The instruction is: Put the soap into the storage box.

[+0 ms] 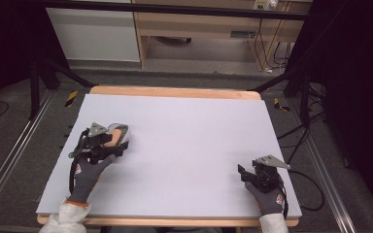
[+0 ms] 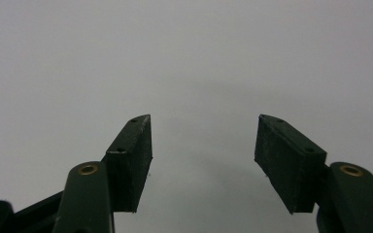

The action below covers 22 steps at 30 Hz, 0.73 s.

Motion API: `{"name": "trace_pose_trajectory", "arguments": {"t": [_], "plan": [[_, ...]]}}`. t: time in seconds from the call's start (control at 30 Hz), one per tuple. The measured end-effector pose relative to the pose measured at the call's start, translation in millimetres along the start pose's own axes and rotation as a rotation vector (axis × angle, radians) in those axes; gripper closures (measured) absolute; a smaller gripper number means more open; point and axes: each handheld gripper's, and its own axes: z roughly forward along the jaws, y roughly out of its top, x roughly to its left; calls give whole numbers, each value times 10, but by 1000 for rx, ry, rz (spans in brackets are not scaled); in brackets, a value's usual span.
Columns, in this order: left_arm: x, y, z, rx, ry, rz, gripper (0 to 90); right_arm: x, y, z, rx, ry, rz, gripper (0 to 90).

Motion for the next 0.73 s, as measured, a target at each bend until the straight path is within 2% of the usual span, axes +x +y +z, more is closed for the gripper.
{"name": "trace_pose_trajectory", "arguments": {"t": [0.27, 0.4, 0.47, 0.6, 0.73], "plan": [[-20, -237, -149, -4, -18, 7, 268, -6, -10, -10, 3, -4, 1, 367], [-27, -394, -253, -17, -12, 14, 258, -31, -28, -28, 6, -6, 18, 354], [-15, -464, -296, -20, -9, 5, 254, -36, -45, -29, 10, -14, 9, 352], [44, -587, -301, 17, 4, -14, 250, -17, -81, -36, 27, -21, -6, 347], [129, -662, -269, 67, 47, -2, 221, -23, -86, -45, 25, -31, -12, 338]]}}
